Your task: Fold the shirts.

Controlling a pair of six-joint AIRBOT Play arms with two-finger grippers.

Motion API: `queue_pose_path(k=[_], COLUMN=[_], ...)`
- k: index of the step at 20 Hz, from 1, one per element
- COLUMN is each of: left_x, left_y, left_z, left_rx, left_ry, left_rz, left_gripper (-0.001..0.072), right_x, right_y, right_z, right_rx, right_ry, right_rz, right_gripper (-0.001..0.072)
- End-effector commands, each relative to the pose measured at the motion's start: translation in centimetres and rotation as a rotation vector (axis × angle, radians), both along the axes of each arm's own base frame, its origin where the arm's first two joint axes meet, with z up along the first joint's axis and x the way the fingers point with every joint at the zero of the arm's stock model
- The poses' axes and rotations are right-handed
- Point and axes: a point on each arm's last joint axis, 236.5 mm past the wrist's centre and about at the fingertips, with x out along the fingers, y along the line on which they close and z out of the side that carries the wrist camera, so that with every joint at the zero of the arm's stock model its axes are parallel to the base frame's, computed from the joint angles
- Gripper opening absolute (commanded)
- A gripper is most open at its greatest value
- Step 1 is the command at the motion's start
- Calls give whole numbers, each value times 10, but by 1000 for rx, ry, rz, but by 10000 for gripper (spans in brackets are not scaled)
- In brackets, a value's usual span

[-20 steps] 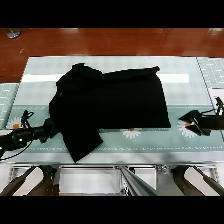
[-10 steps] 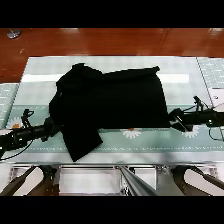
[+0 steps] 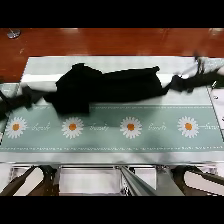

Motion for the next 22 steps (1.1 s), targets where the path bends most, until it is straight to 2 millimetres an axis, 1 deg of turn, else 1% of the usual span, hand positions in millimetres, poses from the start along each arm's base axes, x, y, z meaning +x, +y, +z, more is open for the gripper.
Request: queue_pose_path(k=[1,2,3,4,5,6,7,9,10,11,12,13,14,15,16,17,18,19,20,21,22], left_x=[22,17,10,2,-7,-21,-39,-88,-111,-135,-158,-180,-201,-217,-229,-235,-236,-231,-221,-204,-186], left_y=[-6,-9,-9,-2,13,26,32,28,21,12,5,4,8,12,11,7,2,-1,0,2,5], left_z=[174,222,258,284,303,322,344,388,405,417,424,428,429,429,427,421,414,405,393,374,352], left_rx=[98,170,254,359,469,577,687,850,894,918,953,1004,1027,1038,1049,1047,1029,1004,988,971,952], left_ry=[-387,-487,-549,-551,-517,-507,-534,-624,-669,-712,-742,-753,-743,-731,-728,-725,-719,-701,-670,-616,-557], left_rz=[-58,-62,-53,-7,76,146,195,272,305,330,357,398,454,496,501,471,427,389,354,315,281], left_gripper=[29,29,28,27,27,27,27,27,27,27,27,27,27,27,27,27,27,27,27,27,27], right_x=[31,28,16,-3,-29,-55,-83,-136,-159,-183,-205,-222,-237,-250,-258,-264,-265,-263,-254,-245,-231], right_y=[-9,-16,-23,-25,-22,-18,-18,-24,-29,-35,-39,-40,-41,-41,-39,-38,-38,-38,-39,-39,-38], right_z=[163,213,263,303,339,365,386,416,427,434,439,441,441,439,436,431,423,412,395,377,355], right_rx=[-118,-175,-232,-267,-282,-294,-323,-401,-440,-481,-512,-529,-537,-538,-537,-541,-540,-540,-532,-524,-508], right_ry=[-333,-448,-564,-652,-747,-821,-882,-980,-1016,-1045,-1064,-1072,-1077,-1073,-1065,-1048,-1021,-983,-923,-859,-794], right_rz=[28,7,-23,-44,-60,-73,-90,-139,-169,-202,-227,-244,-255,-269,-265,-258,-251,-241,-225,-204,-181], right_gripper=[23,23,23,23,23,23,23,23,23,23,23,23,23,23,23,23,23,23,23,23,23])
